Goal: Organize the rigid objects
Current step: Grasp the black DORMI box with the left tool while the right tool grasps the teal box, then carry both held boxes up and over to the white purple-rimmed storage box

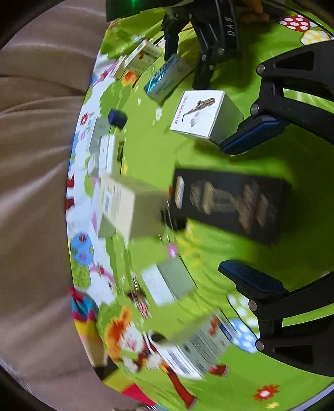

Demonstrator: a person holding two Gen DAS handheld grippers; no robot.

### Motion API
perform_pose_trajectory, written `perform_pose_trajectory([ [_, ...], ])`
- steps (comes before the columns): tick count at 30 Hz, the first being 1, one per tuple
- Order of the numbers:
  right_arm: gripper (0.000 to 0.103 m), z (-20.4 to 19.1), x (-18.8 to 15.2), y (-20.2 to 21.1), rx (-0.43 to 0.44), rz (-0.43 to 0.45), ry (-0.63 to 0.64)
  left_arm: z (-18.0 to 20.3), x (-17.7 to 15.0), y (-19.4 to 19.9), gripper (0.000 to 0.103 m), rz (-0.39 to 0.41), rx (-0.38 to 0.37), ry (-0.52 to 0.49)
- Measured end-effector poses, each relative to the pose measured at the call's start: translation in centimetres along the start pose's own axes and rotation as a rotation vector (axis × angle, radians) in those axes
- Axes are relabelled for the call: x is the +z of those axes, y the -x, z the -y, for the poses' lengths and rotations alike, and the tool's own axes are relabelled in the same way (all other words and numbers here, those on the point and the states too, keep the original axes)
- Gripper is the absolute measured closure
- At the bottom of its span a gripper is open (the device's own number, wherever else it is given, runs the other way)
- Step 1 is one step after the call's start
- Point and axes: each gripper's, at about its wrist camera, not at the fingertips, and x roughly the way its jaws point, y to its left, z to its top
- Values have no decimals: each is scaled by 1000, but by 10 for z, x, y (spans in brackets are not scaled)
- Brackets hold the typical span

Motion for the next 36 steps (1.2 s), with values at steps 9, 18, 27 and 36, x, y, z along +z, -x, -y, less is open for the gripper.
perform_pose_trajectory([
  [9, 0, 0, 0, 0, 0, -1, 0, -9, 2, -6, 18, -39, -8, 45],
  [18, 0, 0, 0, 0, -2, 0, 2, -20, 4, -9, 18, -51, -27, 79],
  [27, 30, -1, 6, 0, -10, 30, -4, -23, 7, -13, 28, -54, -10, 64],
  [36, 66, -6, 0, 11, -19, 63, 4, -28, 8, -8, 63, -32, 5, 78],
])
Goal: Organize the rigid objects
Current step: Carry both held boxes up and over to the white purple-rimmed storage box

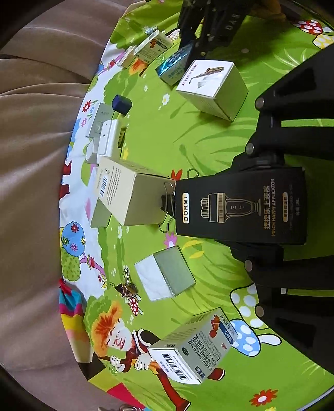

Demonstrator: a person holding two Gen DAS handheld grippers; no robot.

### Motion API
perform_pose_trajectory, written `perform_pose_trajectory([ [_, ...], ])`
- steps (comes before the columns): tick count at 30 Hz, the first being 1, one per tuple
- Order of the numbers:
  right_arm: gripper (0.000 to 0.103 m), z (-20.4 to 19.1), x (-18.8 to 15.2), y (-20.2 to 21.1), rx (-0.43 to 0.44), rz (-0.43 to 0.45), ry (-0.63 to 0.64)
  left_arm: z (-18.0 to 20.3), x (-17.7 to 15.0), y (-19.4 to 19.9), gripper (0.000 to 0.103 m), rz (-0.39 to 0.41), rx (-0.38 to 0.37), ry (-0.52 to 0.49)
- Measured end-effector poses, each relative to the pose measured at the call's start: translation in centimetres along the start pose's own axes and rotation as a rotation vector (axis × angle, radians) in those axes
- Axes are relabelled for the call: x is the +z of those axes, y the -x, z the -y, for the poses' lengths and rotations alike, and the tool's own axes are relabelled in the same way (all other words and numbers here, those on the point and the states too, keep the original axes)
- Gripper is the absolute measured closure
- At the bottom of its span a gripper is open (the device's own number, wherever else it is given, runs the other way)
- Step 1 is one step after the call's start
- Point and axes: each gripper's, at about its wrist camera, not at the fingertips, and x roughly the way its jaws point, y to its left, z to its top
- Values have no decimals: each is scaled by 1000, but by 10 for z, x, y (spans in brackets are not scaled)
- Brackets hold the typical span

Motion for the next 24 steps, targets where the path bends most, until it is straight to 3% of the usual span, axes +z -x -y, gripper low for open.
perform_pose_trajectory([
  [14, 66, -19, -37, 30, -29, 2, -55, 6, -1, 1, 63, -2, 16, 1],
  [20, 66, -19, -51, 43, -9, 5, -90, 11, -18, 19, 63, -10, -3, 33],
  [24, 66, -17, -55, 72, -4, 70, -109, 15, -18, 53, 63, 58, -15, 40],
])
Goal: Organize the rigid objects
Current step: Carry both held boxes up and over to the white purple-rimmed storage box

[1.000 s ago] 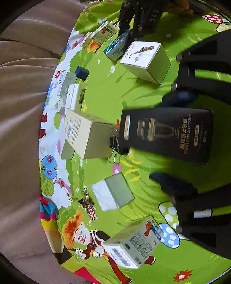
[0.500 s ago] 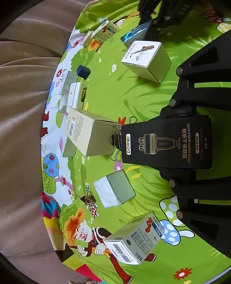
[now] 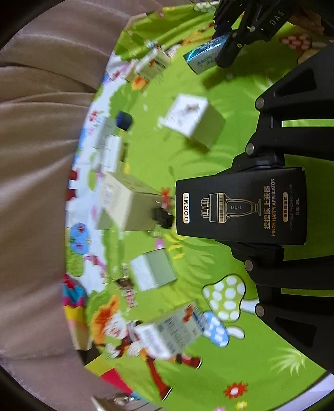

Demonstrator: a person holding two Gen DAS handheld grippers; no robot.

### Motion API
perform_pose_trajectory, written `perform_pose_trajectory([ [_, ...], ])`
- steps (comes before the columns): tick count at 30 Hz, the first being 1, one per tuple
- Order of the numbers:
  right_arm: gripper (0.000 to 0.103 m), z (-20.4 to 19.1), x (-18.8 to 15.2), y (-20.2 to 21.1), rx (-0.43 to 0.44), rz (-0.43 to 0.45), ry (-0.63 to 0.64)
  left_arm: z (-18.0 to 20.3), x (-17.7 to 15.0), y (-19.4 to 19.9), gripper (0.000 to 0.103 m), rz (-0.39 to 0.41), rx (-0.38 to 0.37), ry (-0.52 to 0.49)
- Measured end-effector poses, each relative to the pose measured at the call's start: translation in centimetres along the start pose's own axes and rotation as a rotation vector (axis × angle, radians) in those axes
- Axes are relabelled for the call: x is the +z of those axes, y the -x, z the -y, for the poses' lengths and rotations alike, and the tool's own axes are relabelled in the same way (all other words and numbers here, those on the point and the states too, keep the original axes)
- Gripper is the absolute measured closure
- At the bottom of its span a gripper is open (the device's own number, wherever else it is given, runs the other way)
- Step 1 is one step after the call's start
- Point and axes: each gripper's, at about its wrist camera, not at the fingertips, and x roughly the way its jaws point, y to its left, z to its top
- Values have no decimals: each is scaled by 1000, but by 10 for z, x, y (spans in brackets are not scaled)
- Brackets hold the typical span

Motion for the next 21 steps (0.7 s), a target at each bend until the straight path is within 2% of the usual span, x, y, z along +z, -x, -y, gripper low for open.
perform_pose_trajectory([
  [2, 66, 0, 6, 24, -7, 66, 2, 2, 8, 22, 63, 56, -4, 4],
  [5, 66, 0, 22, 78, -19, 223, 2, 8, 27, 72, 63, 190, -20, 2],
  [7, 66, -3, 35, 128, -39, 377, 7, 13, 43, 121, 63, 329, -47, 12],
  [10, 66, -16, 46, 215, -87, 677, 33, 22, 59, 198, 63, 566, -67, 11],
  [11, 66, -22, 44, 240, -111, 775, 46, 25, 59, 226, 63, 662, -72, 6],
  [13, 66, -38, 33, 291, -170, 980, 87, 31, 57, 264, 63, 800, -74, -7],
  [15, 66, -48, 22, 319, -197, 1095, 108, 33, 49, 290, 63, 899, -71, -9],
  [16, 66, -52, 18, 328, -203, 1131, 111, 34, 46, 301, 63, 936, -75, -10],
  [19, 66, -63, 7, 344, -207, 1197, 124, 36, 42, 316, 63, 962, -89, -19],
  [21, 66, -71, 10, 346, -199, 1187, 142, 36, 42, 316, 63, 952, -84, -26],
])
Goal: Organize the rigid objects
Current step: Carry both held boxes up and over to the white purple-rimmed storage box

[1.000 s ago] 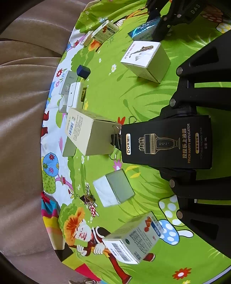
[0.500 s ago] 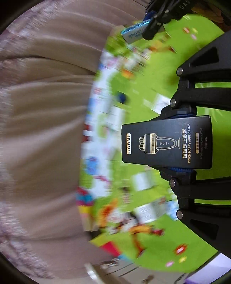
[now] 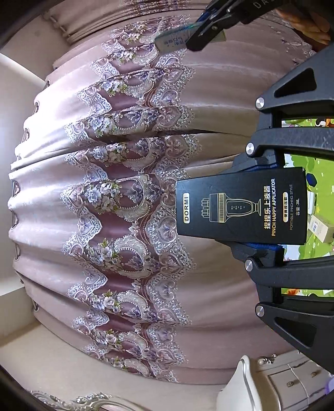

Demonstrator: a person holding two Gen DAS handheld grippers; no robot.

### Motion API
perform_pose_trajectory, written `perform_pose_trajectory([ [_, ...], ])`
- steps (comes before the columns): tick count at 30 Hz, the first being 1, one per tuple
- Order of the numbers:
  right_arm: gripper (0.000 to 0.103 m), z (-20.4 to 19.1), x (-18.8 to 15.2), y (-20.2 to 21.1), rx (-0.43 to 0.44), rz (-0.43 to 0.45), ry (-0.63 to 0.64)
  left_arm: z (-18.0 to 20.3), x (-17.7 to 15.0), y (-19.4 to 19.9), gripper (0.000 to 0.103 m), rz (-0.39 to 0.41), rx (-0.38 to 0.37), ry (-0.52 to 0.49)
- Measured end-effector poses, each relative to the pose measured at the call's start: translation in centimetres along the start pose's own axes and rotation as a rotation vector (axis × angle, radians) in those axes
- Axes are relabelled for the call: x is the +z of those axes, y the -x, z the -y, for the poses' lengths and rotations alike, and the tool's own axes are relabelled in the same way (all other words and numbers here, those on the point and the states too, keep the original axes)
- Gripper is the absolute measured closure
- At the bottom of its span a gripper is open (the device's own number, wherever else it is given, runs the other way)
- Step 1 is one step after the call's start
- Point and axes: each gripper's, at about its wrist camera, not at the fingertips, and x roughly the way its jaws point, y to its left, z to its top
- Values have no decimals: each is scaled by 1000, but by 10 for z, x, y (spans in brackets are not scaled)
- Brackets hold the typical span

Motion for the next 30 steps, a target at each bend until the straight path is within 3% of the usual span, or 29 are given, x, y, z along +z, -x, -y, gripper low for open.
perform_pose_trajectory([
  [3, 66, -3, 5, -1, 26, -17, -8, -4, -4, 3, 63, -52, -2, 5],
  [9, 66, -29, -23, -20, 158, -187, -22, -41, -41, 13, 63, -211, 100, 2],
  [18, 66, -111, -74, -50, 505, -490, -100, -136, -95, 41, 63, -469, 336, 37],
  [30, 66, -263, -121, -51, 948, -770, 55, -244, -173, 121, 63, -717, 585, 215],
])
